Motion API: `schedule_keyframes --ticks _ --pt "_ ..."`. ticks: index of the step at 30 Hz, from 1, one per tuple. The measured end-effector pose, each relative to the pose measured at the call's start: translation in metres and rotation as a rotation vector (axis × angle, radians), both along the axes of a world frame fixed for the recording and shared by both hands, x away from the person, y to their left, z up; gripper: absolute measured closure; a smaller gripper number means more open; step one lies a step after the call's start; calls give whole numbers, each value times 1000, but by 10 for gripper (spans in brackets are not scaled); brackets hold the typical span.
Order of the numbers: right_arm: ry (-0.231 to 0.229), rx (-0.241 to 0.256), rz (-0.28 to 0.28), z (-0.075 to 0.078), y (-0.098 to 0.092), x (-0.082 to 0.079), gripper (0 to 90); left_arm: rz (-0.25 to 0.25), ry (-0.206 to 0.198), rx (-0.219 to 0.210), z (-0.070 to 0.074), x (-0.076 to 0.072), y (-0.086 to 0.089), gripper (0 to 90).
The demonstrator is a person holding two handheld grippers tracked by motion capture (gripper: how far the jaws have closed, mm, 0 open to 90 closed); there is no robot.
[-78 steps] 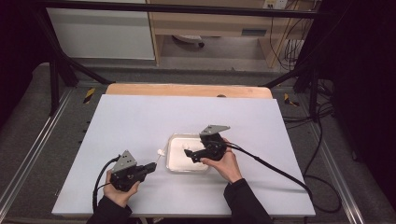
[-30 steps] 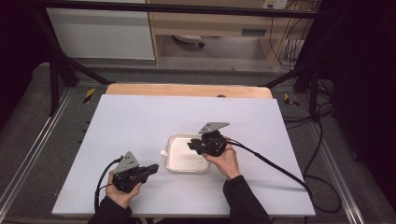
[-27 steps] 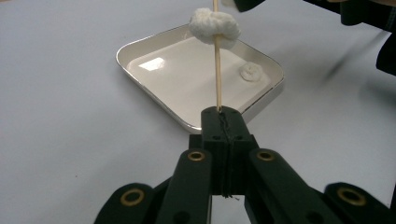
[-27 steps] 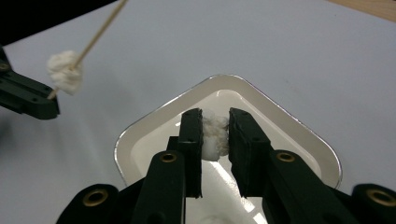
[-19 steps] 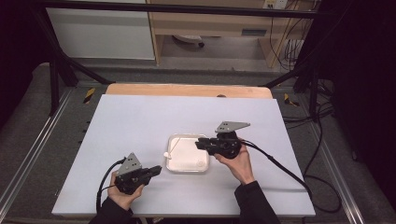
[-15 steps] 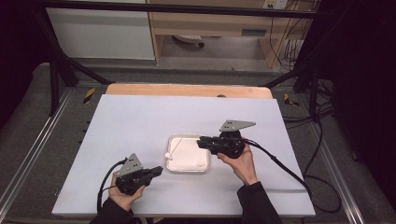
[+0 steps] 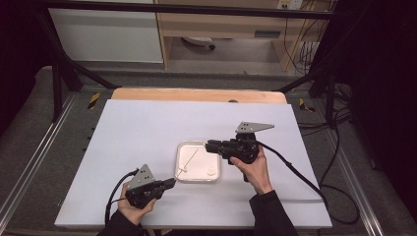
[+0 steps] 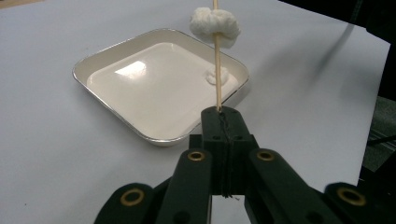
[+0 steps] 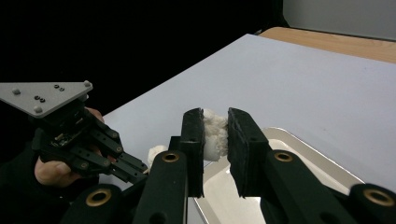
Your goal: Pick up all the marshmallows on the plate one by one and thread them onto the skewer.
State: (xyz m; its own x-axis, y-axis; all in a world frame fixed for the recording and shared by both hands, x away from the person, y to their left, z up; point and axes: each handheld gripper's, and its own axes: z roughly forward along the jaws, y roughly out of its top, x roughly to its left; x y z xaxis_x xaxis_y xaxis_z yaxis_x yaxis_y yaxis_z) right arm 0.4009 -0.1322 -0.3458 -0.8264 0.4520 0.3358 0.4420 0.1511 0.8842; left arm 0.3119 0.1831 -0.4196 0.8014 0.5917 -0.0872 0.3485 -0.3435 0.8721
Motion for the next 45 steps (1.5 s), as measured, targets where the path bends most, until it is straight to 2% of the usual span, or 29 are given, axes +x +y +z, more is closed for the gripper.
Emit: schedule_keyframes --ticks 22,34,45 --pt "51 34 43 -6 6 6 769 -23 -19 -7 2 -4 -3 891" --pt "82 52 93 -10 10 4 791 -27 -11 18 0 -3 -5 891" --pt "78 46 105 -16 16 -1 821 -20 4 27 -3 -4 -7 892"
